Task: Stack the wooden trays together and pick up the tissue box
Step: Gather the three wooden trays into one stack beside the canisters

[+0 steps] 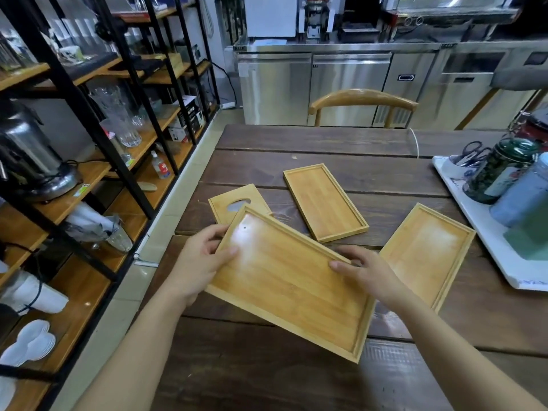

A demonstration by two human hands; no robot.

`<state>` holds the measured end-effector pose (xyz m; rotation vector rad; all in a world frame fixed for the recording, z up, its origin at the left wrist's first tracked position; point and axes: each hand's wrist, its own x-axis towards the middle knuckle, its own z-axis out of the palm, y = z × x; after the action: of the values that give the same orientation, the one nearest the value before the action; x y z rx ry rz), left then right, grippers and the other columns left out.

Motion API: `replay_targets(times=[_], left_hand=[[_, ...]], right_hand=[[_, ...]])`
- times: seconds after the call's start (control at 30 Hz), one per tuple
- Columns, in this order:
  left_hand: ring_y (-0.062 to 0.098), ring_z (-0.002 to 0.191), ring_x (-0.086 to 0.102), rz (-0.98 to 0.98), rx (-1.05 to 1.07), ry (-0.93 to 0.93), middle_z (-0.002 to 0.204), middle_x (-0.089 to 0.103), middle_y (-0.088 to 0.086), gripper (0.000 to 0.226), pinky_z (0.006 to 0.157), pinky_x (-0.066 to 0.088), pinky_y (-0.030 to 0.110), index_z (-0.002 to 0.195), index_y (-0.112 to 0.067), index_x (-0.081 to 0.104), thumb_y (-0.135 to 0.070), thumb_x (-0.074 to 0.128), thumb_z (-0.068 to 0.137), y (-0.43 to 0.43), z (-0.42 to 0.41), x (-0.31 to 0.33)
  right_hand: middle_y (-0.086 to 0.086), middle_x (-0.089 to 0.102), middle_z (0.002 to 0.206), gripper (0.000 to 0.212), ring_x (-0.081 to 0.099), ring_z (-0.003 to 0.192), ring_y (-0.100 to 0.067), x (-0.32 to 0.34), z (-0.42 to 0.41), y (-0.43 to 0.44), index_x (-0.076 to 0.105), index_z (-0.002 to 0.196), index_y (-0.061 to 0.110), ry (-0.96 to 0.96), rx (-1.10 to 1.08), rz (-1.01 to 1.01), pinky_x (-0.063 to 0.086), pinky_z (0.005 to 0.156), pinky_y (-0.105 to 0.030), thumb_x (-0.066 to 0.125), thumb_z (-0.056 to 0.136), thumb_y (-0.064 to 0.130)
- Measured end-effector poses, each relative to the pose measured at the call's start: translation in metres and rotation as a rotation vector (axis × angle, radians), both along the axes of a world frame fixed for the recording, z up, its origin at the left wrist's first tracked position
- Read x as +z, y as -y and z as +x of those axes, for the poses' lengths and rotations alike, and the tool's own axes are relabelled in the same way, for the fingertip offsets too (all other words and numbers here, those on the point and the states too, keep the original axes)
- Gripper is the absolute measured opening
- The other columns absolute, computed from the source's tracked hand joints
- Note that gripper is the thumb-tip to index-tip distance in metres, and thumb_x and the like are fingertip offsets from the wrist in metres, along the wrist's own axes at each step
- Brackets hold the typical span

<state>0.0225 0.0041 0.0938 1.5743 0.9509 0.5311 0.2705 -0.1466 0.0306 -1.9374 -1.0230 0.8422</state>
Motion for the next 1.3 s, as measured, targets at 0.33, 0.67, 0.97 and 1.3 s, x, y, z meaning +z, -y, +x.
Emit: replay_targets(times=[0.33, 0.67, 0.97, 1.3], left_hand=[[0.024, 0.091, 0.069, -0.293, -0.052, 0.275, 0.104, 0.069, 0.008, 0.036, 0.078, 0.055, 0.040, 0.121, -0.017, 0.056, -0.028, 0.056, 0.087, 0.003, 0.086, 0.016], [0.017, 0.121, 0.053, 0.028, -0.175, -0.127, 0.118, 0.060, -0.008, 0.040, 0.103, 0.044, 0.043, 0.134, -0.035, 0.049, -0.025, 0.046, 0.095, 0.106, 0.203, -0.082], [0.027, 0.121, 0.053, 0.102, -0.495, -0.331, 0.132, 0.058, 0.006, 0.038, 0.094, 0.046, 0.038, 0.136, -0.020, 0.046, -0.025, 0.031, 0.101, 0.103, 0.274, -0.103], [0.034, 0.145, 0.024, 0.202, -0.491, -0.438, 0.150, 0.041, 0.016, 0.044, 0.106, 0.032, 0.036, 0.146, -0.012, 0.033, -0.012, 0.031, 0.102, 0.102, 0.301, -0.118]], right_hand=[[0.005, 0.041, 0.060, 0.035, 0.039, 0.058, -0.009, 0.003, 0.033, 0.032, 0.046, 0.060, 0.019, -0.046, -0.387, 0.153, 0.032, 0.051, -0.015, 0.049, 0.093, 0.027], [-0.014, 0.059, 0.079, 0.039, 0.053, 0.077, -0.028, -0.026, 0.059, 0.078, 0.058, 0.078, 0.000, 0.022, -0.789, -0.061, 0.037, 0.068, -0.035, 0.039, 0.096, 0.029], [-0.021, 0.066, 0.103, 0.046, 0.060, 0.098, -0.037, -0.040, 0.098, 0.111, 0.059, 0.096, 0.000, 0.358, -0.727, -0.421, 0.041, 0.076, -0.037, 0.025, 0.098, 0.032], [-0.021, 0.067, 0.103, 0.044, 0.061, 0.096, -0.039, -0.065, 0.122, 0.103, 0.056, 0.100, 0.002, 0.357, -0.690, -0.448, 0.045, 0.080, -0.040, 0.025, 0.098, 0.033]])
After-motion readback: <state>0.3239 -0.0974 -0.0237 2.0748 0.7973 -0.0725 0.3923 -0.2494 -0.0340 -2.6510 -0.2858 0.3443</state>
